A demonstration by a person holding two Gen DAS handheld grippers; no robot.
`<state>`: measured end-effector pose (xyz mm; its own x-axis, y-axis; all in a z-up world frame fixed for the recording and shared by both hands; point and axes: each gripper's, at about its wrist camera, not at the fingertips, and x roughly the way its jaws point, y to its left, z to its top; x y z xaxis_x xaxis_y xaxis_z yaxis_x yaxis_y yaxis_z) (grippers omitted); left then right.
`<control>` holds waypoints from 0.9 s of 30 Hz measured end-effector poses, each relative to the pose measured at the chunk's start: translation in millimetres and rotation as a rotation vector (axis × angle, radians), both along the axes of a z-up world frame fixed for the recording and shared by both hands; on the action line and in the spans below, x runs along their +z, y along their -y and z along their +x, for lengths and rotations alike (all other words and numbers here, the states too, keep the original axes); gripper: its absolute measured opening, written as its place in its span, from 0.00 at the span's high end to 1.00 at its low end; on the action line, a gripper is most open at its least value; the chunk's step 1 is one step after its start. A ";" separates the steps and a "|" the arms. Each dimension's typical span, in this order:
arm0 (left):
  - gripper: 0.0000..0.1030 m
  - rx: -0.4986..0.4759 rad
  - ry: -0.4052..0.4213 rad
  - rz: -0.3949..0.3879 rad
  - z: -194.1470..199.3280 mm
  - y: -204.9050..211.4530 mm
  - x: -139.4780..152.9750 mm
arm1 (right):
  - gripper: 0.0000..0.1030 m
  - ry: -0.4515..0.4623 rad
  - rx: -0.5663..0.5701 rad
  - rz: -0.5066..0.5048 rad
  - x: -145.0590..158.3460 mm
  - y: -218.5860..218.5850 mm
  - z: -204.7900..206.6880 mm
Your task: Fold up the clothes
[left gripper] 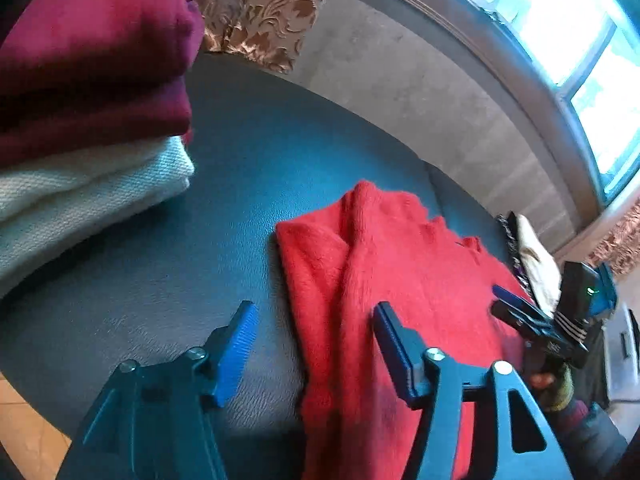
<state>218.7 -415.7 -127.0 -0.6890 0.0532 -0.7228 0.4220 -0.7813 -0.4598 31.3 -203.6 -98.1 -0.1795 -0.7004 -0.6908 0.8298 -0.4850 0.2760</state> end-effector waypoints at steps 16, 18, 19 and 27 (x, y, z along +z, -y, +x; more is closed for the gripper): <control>0.76 -0.137 0.030 0.120 -32.4 -0.9 -19.5 | 0.00 0.027 0.003 -0.026 0.9 -2.6 -3.4; 0.82 -0.131 0.036 0.047 -28.4 -9.1 -11.9 | 0.00 0.044 0.005 -0.038 1.6 -4.2 -5.0; 0.83 -0.125 0.042 0.023 -32.6 -11.2 -9.2 | 0.00 0.052 0.006 -0.044 2.0 -5.2 -5.8; 0.85 -0.072 0.091 -0.048 -47.5 6.6 15.4 | 0.00 0.205 0.134 -0.057 31.1 -45.7 6.5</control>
<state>171.2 -422.3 -111.6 -0.6159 0.0638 -0.7853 0.4024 -0.8314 -0.3832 37.8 -158.0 -66.9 0.0578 -0.7471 -0.6622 0.8093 -0.3533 0.4692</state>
